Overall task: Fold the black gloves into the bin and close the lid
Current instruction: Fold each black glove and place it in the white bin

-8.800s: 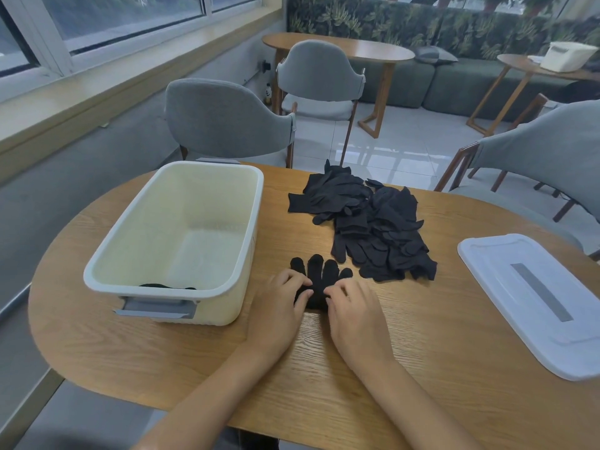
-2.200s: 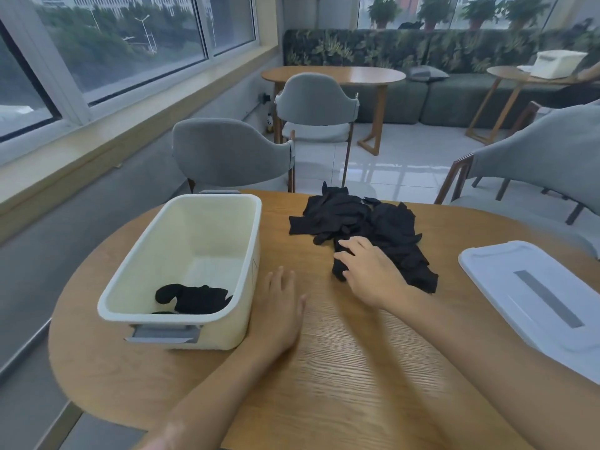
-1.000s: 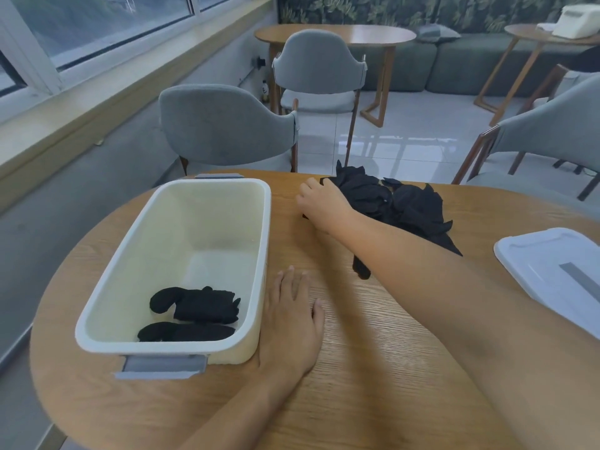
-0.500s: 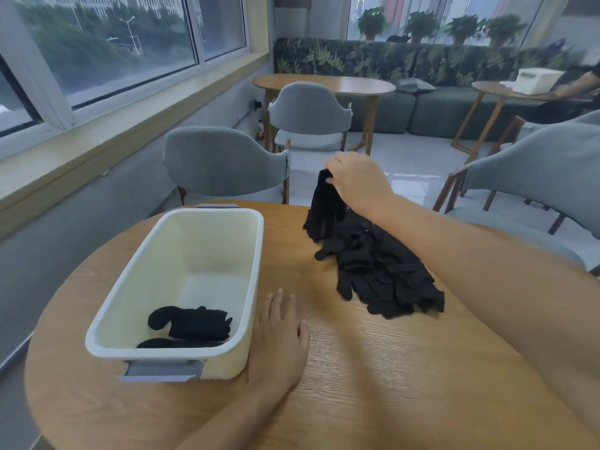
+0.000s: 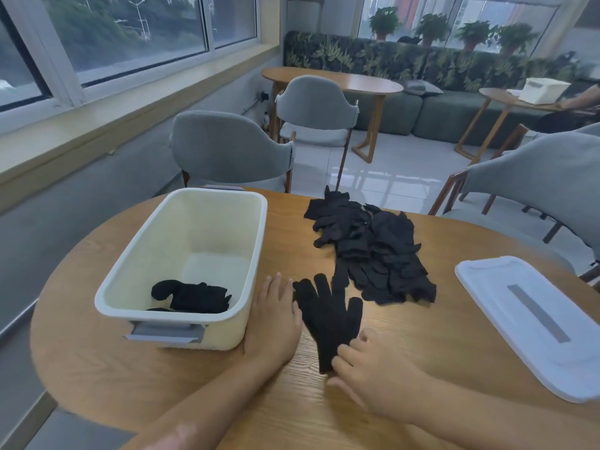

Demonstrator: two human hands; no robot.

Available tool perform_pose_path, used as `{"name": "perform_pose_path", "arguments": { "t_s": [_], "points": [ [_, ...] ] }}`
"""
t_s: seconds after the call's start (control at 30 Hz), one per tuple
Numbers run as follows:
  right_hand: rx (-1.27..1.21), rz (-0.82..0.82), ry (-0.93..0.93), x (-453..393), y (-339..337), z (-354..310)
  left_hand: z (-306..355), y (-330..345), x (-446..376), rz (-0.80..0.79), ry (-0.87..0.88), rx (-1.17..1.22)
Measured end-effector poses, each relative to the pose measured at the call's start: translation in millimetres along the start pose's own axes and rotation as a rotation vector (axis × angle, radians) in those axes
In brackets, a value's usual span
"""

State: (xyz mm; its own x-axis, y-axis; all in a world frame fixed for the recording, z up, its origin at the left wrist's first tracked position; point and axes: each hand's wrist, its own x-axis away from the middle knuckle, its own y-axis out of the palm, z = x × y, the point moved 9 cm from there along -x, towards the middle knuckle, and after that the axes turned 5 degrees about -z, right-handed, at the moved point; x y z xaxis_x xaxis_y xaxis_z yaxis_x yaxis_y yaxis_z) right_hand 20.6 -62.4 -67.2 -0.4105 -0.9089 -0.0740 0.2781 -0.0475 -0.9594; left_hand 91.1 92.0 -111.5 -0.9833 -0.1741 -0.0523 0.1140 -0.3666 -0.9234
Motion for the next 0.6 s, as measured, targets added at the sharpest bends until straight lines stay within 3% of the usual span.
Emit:
{"name": "perform_pose_path", "arguments": {
  "t_s": [0.13,0.43,0.5,0.6],
  "points": [
    [-0.066,0.08,0.101,-1,-3,13,0,0,0,0.005,0.008,0.002],
    [-0.187,0.005,0.311,-2,21,31,-2,-1,-1,0.027,0.015,0.021],
    [-0.232,0.034,0.434,4,18,35,-2,0,-1,0.026,0.018,0.018],
    [-0.301,-0.031,0.794,23,22,53,-2,1,-2,0.031,0.025,0.013]
  ]
}}
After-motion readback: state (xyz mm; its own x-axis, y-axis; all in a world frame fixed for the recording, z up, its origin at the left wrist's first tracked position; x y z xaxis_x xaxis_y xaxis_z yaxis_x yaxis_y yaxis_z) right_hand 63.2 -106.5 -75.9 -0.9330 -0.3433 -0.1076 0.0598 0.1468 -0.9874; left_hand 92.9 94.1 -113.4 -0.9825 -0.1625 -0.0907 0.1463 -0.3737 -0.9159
